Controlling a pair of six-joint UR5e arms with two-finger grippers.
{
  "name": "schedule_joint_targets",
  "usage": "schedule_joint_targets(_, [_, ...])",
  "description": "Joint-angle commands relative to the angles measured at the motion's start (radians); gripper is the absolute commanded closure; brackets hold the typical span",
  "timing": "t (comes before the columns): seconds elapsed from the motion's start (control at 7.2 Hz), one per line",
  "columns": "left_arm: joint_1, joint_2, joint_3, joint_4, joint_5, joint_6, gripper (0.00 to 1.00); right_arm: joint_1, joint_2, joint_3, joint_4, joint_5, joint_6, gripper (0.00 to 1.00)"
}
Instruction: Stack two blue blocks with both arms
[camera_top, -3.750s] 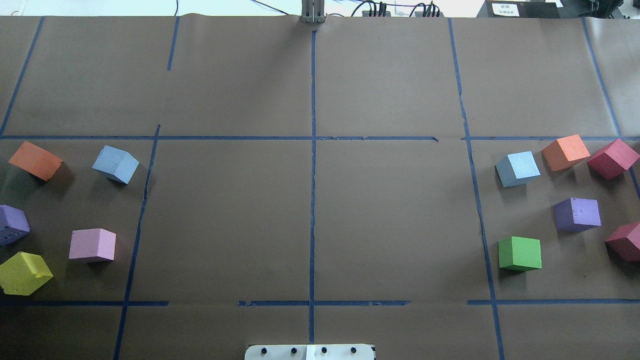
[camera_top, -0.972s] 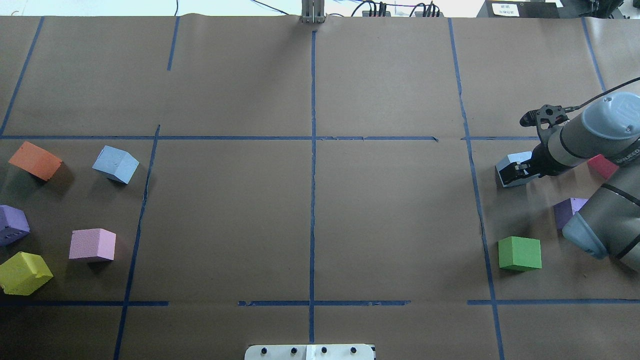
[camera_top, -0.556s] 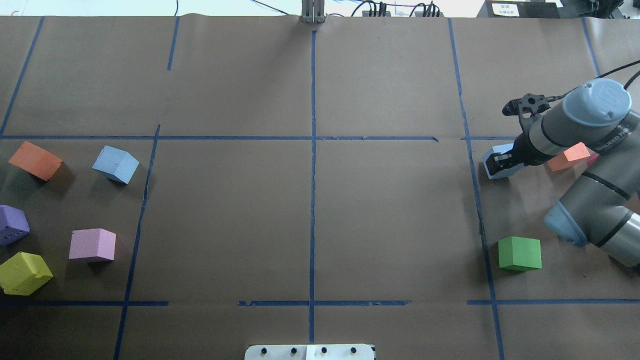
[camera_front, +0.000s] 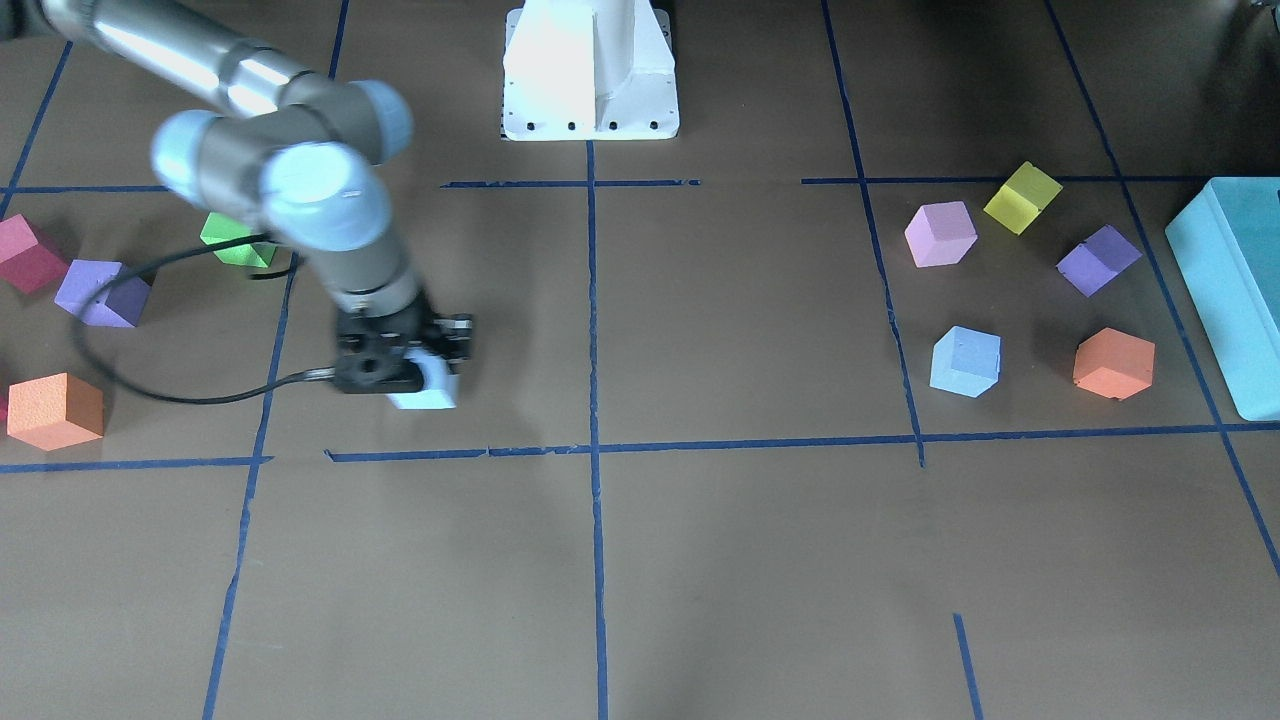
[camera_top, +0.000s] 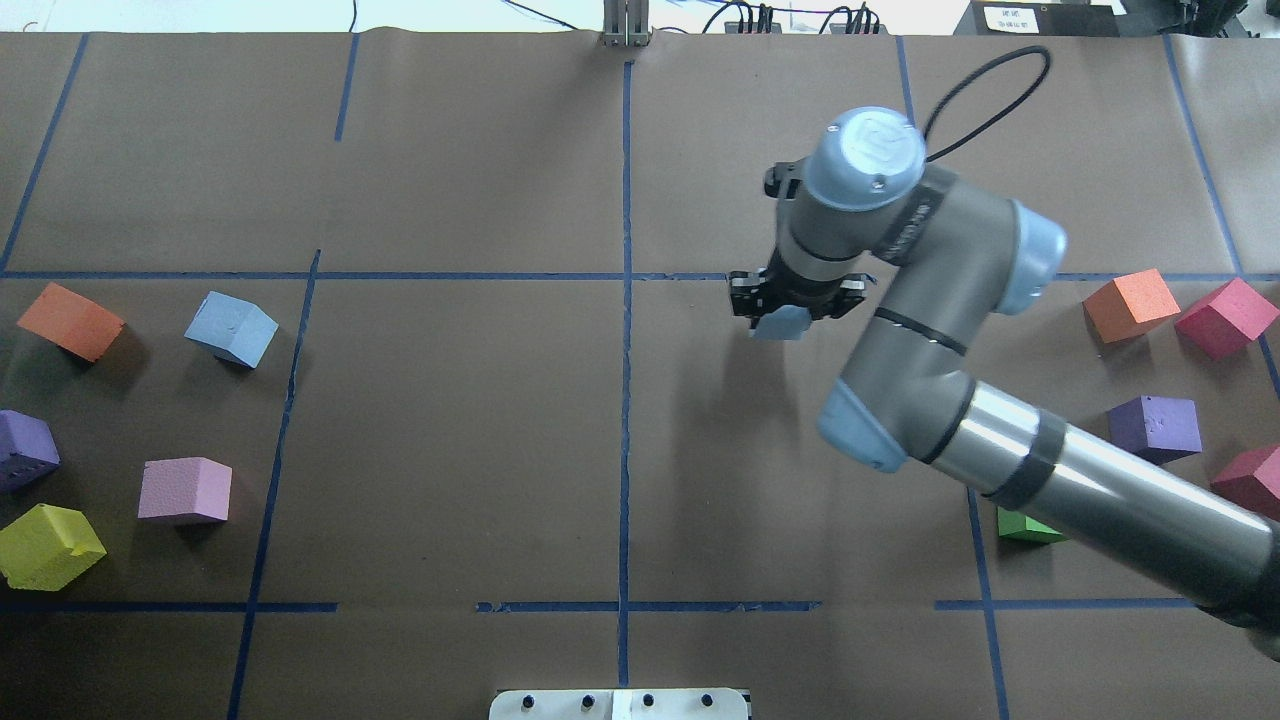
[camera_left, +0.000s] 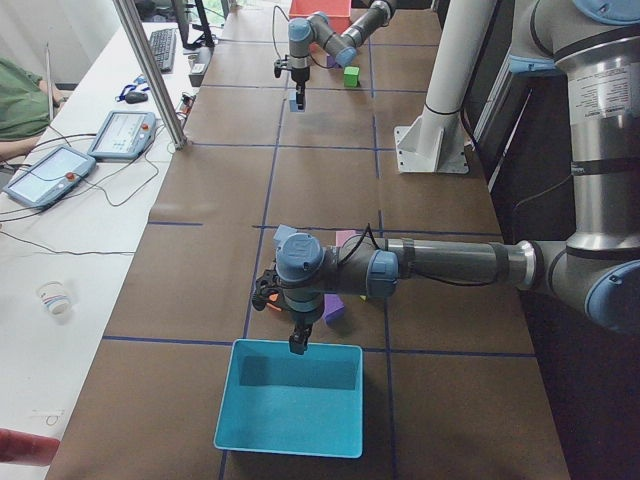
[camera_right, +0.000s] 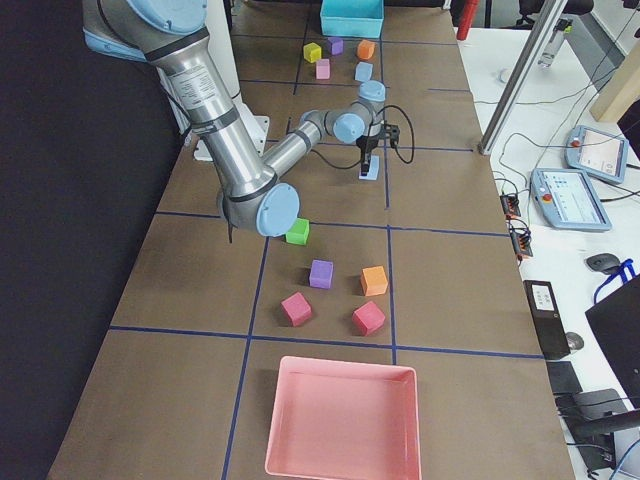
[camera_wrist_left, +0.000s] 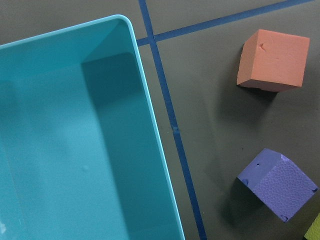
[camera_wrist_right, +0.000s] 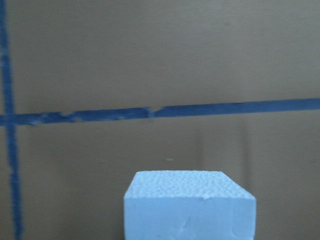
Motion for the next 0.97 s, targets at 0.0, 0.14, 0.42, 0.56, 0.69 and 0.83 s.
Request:
schedule_joint_targets(0.0, [0.001,0.0,0.0,0.0,0.0,0.0,0.0,-0.093,0.224,-0.19,-0.002,-0.088,0.15,0.6])
schedule_joint_targets(0.14, [0.001,0.0,0.0,0.0,0.0,0.0,0.0,-0.104,0.235,-0.19,-0.002,-0.09,0.153,0.6])
schedule_joint_targets(0.42, [0.001,0.0,0.0,0.0,0.0,0.0,0.0,-0.126,0.23,-0.199,-0.002,-0.122,0.149,0.16])
schedule_joint_targets(0.56, [0.001,0.0,0.0,0.0,0.0,0.0,0.0,-0.126,0.23,-0.207,-0.002,-0.122,0.143,0.01])
schedule_joint_targets(0.69, [0.001,0.0,0.0,0.0,0.0,0.0,0.0,-0.126,0.235,-0.205,-0.002,-0.122,0.14,0.0])
schedule_joint_targets(0.83, [0.001,0.0,0.0,0.0,0.0,0.0,0.0,-0.124,0.247,-0.204,-0.004,-0.122,0.138,0.0])
